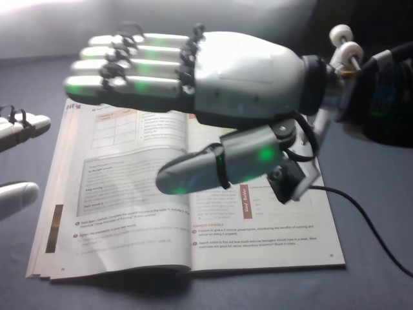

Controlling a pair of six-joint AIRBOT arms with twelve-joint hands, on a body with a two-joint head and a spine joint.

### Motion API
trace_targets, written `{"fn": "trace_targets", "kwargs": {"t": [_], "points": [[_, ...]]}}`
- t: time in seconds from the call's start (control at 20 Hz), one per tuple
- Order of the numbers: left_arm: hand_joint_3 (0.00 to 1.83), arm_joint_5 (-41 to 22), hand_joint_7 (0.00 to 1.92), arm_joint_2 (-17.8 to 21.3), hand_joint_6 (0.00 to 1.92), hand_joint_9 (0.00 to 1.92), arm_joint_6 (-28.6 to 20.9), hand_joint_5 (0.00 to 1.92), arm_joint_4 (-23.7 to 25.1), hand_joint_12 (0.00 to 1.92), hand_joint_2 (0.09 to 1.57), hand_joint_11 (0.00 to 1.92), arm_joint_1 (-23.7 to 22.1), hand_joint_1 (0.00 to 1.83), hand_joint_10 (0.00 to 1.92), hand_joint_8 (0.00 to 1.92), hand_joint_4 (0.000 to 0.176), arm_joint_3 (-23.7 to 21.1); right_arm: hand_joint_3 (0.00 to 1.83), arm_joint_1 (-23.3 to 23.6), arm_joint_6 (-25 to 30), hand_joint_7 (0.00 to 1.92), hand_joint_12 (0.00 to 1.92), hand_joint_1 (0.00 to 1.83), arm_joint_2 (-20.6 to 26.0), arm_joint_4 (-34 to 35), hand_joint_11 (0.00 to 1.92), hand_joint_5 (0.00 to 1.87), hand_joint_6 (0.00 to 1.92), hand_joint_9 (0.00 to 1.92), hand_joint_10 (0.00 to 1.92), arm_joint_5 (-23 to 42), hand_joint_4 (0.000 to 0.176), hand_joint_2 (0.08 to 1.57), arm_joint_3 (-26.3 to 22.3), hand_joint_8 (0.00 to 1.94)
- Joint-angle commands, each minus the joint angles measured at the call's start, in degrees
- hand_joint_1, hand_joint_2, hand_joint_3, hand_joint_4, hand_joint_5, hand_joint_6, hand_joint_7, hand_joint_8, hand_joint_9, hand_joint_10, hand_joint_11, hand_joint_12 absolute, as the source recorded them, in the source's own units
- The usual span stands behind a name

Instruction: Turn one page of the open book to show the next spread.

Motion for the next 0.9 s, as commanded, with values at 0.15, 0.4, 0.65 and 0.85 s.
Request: {"fn": "trace_targets", "kwargs": {"t": [0.15, 0.4, 0.65, 0.85], "points": [[0.00, -9.0, 0.29, 0.4, 0.01, 0.43, 0.2, 0.23, -1.0, 0.50, 1.37, 0.34, -0.3, 0.00, 0.01, 0.00, 0.006, -0.3, 0.00, -3.2, 0.3, 0.00, 0.00, 0.00, 2.8, 4.3, 0.00, 0.00, 0.00, 0.00, 0.00, 5.1, 0.000, 1.25, -2.5, 0.00], [0.01, -9.7, 0.00, -0.1, 0.00, 0.00, 0.1, 0.00, -0.4, 0.00, 1.50, 0.00, -0.5, 0.07, 0.00, 0.00, 0.031, -0.2, 0.01, -8.0, 0.3, 0.00, 0.00, 0.00, 9.9, 6.4, 0.00, 0.00, 0.00, 0.00, 0.00, 2.7, 0.000, 1.29, -5.6, 0.00], [0.00, -10.9, 0.00, -1.1, 0.00, 0.00, 0.1, 0.00, -0.4, 0.00, 1.50, 0.00, -0.8, 0.01, 0.00, 0.00, 0.000, 0.0, 0.01, -13.7, -5.2, 0.00, 0.00, 0.02, 17.2, 16.5, 0.00, 0.00, 0.00, 0.00, 0.00, 2.0, 0.000, 1.30, -8.9, 0.00], [0.00, -11.9, 0.00, -2.2, 0.00, 0.00, -0.3, 0.01, -0.1, 0.00, 1.49, 0.00, -1.7, 0.01, 0.00, 0.00, 0.000, 0.7, 0.00, -19.0, -12.0, 0.00, 0.00, 0.00, 21.7, 26.9, 0.00, 0.00, 0.00, 0.00, 0.00, 4.5, 0.000, 1.27, -11.7, 0.00]]}}
